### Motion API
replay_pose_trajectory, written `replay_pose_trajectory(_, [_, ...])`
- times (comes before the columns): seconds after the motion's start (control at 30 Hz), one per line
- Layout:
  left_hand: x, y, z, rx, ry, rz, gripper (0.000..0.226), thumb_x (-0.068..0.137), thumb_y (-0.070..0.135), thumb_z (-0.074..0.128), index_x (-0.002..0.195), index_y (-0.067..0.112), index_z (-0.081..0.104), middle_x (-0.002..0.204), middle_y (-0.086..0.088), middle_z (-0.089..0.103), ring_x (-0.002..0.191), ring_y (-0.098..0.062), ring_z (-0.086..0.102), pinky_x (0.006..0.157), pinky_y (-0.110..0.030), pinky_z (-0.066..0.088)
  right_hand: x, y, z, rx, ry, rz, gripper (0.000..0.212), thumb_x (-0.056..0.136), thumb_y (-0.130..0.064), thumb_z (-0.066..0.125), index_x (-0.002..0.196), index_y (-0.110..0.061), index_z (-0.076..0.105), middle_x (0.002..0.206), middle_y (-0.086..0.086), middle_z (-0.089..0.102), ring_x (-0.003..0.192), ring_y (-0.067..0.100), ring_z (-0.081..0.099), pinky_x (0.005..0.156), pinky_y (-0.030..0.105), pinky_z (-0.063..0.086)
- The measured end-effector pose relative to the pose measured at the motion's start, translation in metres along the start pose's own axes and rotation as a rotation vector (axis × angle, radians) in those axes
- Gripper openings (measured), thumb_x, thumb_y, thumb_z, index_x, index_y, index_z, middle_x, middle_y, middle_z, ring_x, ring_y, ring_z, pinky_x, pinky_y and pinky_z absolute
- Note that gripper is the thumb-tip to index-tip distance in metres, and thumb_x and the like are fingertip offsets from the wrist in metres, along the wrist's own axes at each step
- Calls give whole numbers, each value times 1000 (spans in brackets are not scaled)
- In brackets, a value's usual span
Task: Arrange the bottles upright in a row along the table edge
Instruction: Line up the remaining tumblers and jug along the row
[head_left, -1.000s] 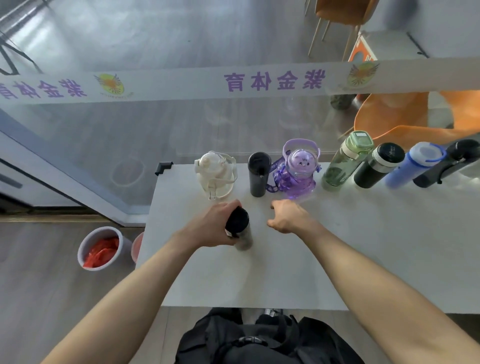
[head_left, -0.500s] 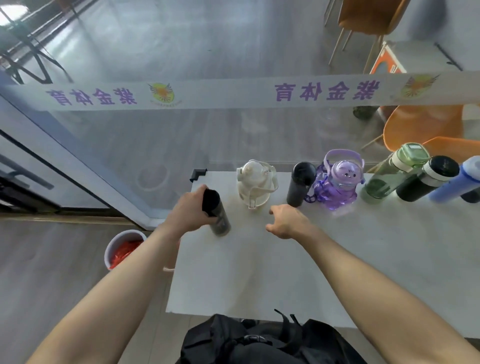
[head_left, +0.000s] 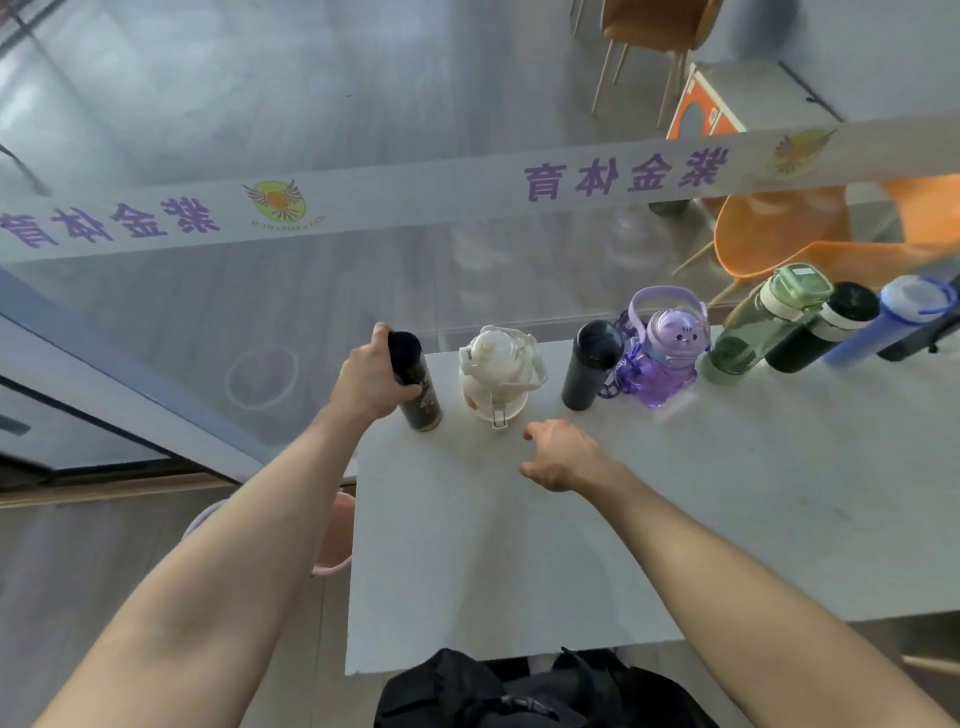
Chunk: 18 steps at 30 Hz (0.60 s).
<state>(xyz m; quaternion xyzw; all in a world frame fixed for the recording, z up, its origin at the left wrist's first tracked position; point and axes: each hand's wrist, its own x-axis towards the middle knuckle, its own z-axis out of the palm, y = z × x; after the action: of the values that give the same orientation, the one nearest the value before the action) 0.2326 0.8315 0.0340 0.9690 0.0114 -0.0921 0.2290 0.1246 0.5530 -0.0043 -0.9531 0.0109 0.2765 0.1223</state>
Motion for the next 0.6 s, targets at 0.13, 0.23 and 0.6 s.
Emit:
replay_pose_trajectory(0.13, [5,-3,2,-26,20,17,87,72,33,94,140,23,42,124,-10,62,113,-38,63,92,-55,59,0,-1,0,-3,-2,7,58,95,-44,65,147,-19,55,147,8,60,133,33,59,108,44,51])
replay_pose_trajectory(0.23, [6,-5,3,-41,31,16,91,73,30,95,146,25,41,130,-10,60,117,-38,62,95,-56,58,-1,-2,-2,-11,-2,7,56,96,-43,65,146,-19,55,146,8,60,133,33,59,107,43,50])
replay_pose_trajectory(0.6, [-4,-18,2,-72,50,-68,129,69,37,99,167,26,16,142,-9,53,124,-37,61,104,-56,54,-8,9,-15,-30,-4,-23,54,98,-41,64,145,-16,56,147,9,59,133,33,58,106,42,51])
